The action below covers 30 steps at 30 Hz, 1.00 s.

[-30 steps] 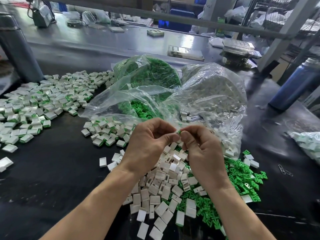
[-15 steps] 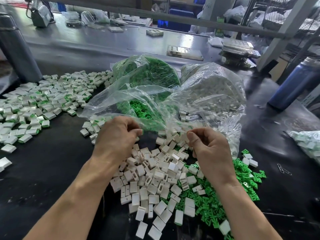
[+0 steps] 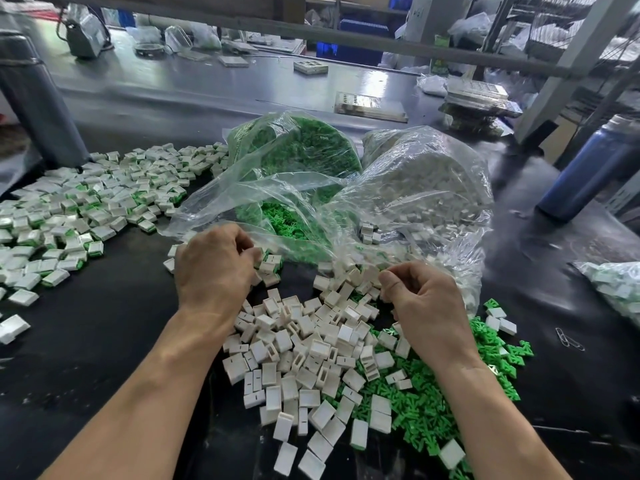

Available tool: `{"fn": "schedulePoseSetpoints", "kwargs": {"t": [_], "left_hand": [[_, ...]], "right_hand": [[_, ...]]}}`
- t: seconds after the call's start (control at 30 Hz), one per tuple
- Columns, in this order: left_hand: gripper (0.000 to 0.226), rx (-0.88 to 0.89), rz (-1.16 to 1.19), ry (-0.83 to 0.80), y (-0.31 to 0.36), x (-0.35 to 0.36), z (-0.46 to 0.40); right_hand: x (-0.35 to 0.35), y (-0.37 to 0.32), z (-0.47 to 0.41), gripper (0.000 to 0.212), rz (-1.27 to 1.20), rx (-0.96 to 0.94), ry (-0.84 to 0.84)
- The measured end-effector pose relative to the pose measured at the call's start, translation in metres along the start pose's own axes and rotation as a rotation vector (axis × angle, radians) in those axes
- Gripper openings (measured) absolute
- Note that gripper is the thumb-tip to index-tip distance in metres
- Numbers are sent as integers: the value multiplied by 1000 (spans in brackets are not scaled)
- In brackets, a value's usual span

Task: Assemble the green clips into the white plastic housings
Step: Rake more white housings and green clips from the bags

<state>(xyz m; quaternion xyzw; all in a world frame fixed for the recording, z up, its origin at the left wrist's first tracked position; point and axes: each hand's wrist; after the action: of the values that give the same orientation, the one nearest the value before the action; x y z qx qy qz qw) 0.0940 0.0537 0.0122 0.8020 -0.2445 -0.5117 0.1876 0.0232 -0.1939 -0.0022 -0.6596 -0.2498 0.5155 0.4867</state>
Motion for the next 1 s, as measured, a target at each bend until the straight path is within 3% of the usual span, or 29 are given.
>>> {"fn": "schedulePoseSetpoints", "kwargs": {"t": [0.33, 0.47, 0.57, 0.67, 0.77, 1.0], "left_hand": [[13, 92, 86, -23, 7, 0, 5], [7, 227, 225, -238, 18, 7, 15], [20, 281, 215, -422, 22, 16, 19], [35, 338, 123, -538, 25, 23, 21], [29, 346, 95, -528, 24, 27, 22], [16, 292, 180, -527, 21, 25, 21]], "right_hand": [[-9, -1, 0, 14, 154, 28, -14], [-15, -1, -4, 12, 283, 82, -47], [-17, -1, -3, 15, 311, 97, -113], [-13, -5, 1, 17, 342, -15, -146], [-4, -8, 2, 16, 420, -134, -166], [-1, -8, 0, 10, 532, -115, -137]]}}
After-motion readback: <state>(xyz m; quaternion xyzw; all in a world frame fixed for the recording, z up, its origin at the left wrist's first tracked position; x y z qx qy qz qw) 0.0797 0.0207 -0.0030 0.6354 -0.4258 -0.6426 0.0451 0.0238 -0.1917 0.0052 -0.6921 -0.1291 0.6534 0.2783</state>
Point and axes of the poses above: each hand's wrist, its own z-axis away from the middle knuckle, its own x-axis out of the palm, y = z × x, and after that the axes turned 10 degrees about x, right-handed
